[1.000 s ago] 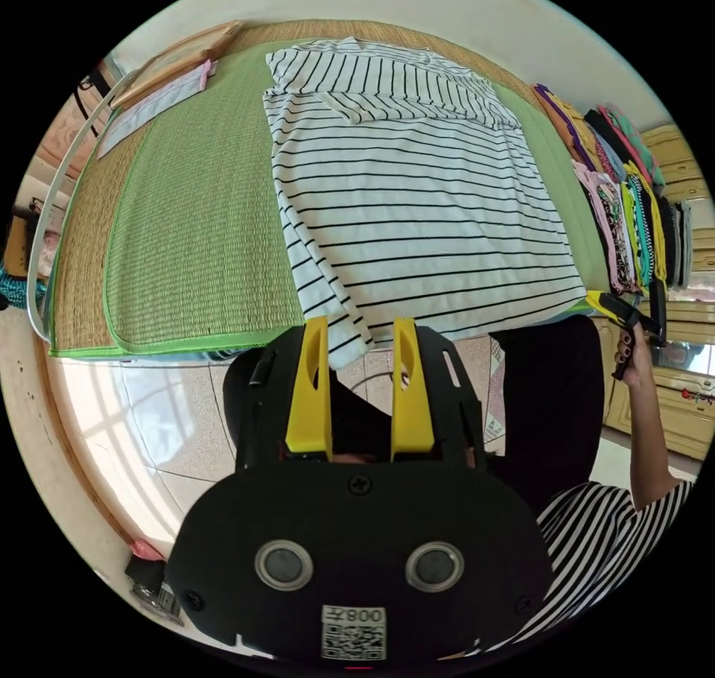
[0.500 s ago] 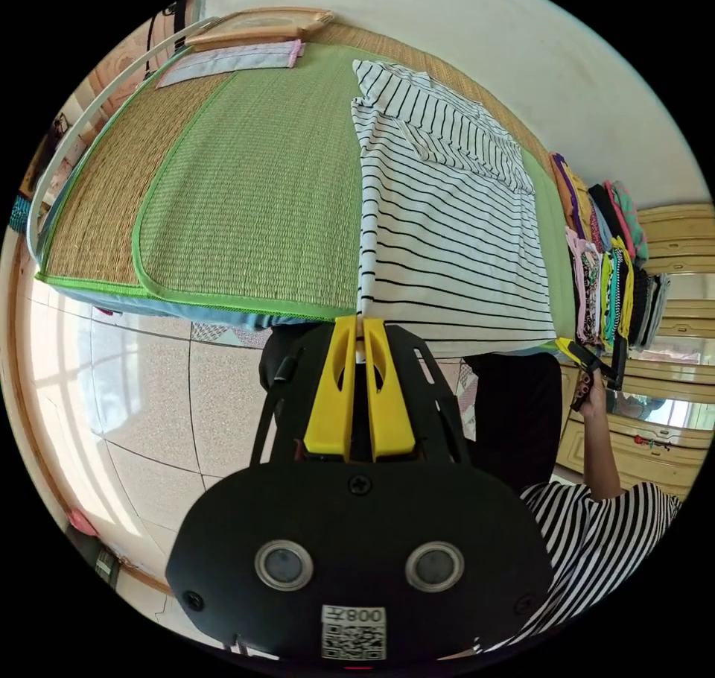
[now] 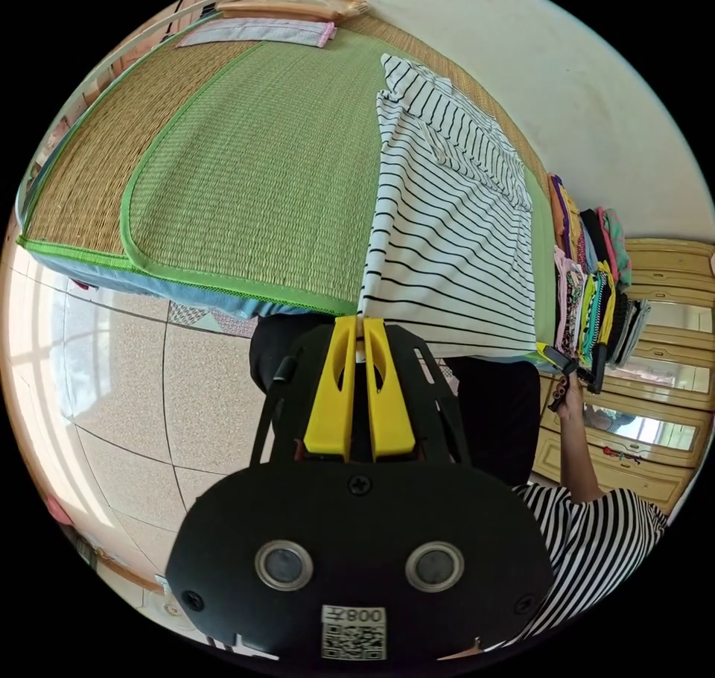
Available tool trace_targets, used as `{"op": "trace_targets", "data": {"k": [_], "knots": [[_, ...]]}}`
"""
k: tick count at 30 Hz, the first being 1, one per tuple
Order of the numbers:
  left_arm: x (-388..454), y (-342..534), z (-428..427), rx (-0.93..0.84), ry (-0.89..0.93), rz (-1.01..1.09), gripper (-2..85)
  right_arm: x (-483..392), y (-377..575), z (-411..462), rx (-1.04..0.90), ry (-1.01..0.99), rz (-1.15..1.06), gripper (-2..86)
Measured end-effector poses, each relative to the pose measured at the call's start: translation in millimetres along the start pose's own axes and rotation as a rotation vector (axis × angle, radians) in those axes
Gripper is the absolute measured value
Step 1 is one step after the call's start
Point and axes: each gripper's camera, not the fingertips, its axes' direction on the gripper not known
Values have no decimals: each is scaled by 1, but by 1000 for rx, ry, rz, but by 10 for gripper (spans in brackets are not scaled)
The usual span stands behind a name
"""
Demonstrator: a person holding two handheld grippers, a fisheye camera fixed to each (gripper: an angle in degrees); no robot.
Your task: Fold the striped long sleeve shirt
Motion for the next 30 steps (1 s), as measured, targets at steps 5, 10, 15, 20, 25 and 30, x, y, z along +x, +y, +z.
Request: {"op": "trace_targets", "data": {"k": [5,10,15,20,25,30], "knots": [[-25,17,11,-5,22,5,13,-9,3,-9,2,118,-12,69],[-48,36,12,10,59,23,13,0,13,-18,-25,57,-37,25],[-73,60,9,29,105,39,13,22,36,-44,0,-76,-45,18],[-107,94,7,41,187,51,13,45,71,-79,47,-220,-57,15],[-136,129,2,60,250,63,13,59,115,-106,69,-312,-96,14],[-167,164,-4,100,352,59,12,68,155,-124,98,-371,-124,13]]}}
